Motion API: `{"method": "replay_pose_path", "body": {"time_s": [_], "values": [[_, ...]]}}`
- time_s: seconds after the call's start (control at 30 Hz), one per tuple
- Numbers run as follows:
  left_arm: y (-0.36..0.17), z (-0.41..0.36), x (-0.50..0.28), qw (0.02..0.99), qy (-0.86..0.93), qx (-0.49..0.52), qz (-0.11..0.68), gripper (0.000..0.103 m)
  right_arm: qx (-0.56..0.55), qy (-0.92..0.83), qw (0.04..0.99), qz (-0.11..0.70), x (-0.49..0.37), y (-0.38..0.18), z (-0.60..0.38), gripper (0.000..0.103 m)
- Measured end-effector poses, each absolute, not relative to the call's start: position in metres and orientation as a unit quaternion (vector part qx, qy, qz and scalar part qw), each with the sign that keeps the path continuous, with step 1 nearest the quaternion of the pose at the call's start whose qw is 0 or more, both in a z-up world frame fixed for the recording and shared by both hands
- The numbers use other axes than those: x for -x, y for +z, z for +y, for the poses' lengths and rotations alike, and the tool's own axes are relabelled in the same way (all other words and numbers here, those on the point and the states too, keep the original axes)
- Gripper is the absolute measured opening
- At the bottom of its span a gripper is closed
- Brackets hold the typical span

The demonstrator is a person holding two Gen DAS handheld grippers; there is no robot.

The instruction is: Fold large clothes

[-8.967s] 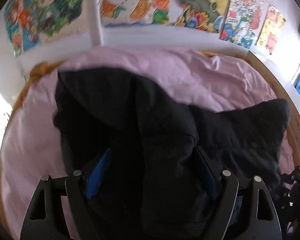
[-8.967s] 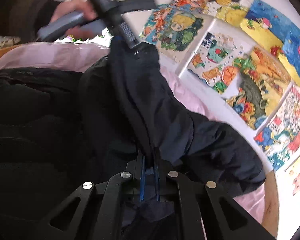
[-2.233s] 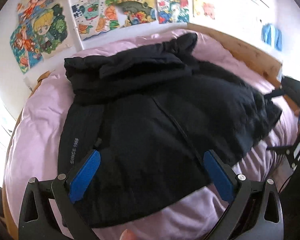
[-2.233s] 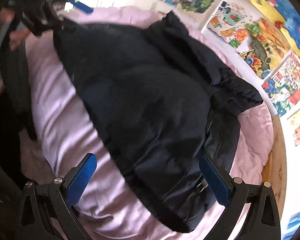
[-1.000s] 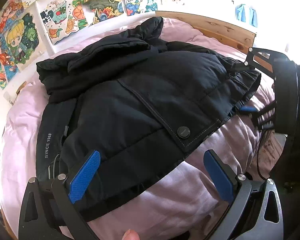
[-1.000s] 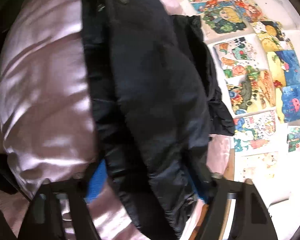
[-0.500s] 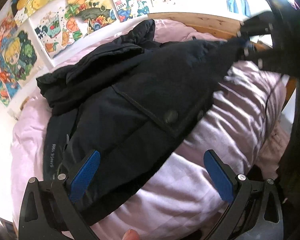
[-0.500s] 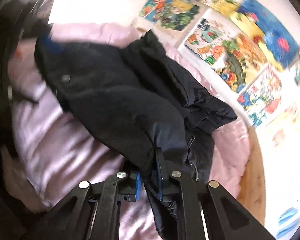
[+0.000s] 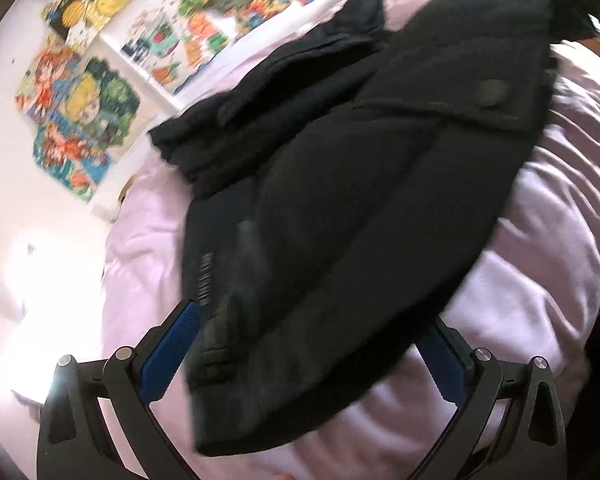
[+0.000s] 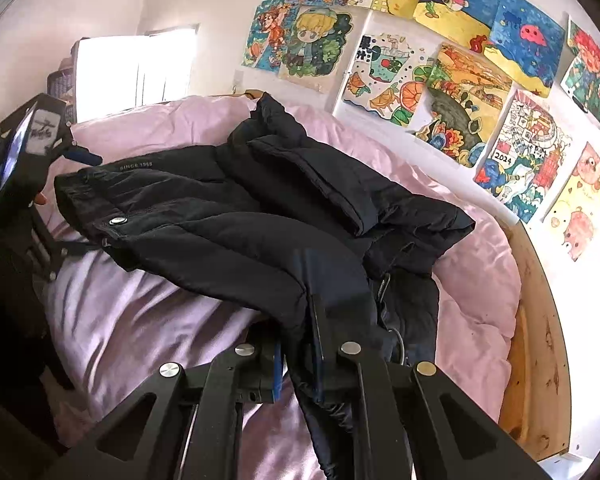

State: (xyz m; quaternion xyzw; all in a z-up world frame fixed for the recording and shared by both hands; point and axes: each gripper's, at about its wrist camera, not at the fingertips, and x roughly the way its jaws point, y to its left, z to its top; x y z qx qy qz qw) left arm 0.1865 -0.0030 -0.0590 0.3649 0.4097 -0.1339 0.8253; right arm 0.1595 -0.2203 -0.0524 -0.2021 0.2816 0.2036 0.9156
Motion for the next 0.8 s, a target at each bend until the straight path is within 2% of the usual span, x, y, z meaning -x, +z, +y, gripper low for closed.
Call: {"method": "replay_pose_path", "body": {"time_s": [0.1,0.17,0.27,0.33,0.37,0.43,0.8], "values": [[-0.039,0.014,-0.193,0.829,-0.126,-0.347,0.421,0.098,0.19,0.205,0.918,0.282,-0.162,-0.05,-0.224,0.011],[-0.026,0.025,-0.195,0.829,-0.126,-0.351,0.416,0.088,0.184,0.206,0.919,0.282,-0.164,-0.048,-0.227,0.011],[-0.013,0.031,-0.199,0.83,-0.14,-0.341,0.418,0.066,0.175,0.212,0.918,0.286,-0.166,-0.046,-0.228,0.011],[-0.005,0.029,-0.203,0.829,-0.155,-0.333,0.422,0.04,0.176,0.215,0.916,0.29,-0.167,-0.045,-0.228,0.011],[-0.003,0.025,-0.202,0.828,-0.158,-0.334,0.421,0.035,0.176,0.216,0.915,0.292,-0.168,-0.045,-0.228,0.011],[0.003,0.015,-0.203,0.827,-0.168,-0.336,0.419,0.016,0.175,0.219,0.913,0.298,-0.169,-0.044,-0.23,0.011],[0.066,0.002,-0.249,0.844,-0.182,-0.304,0.403,0.007,0.157,0.229,0.915,0.294,-0.197,-0.007,-0.245,0.011]]}}
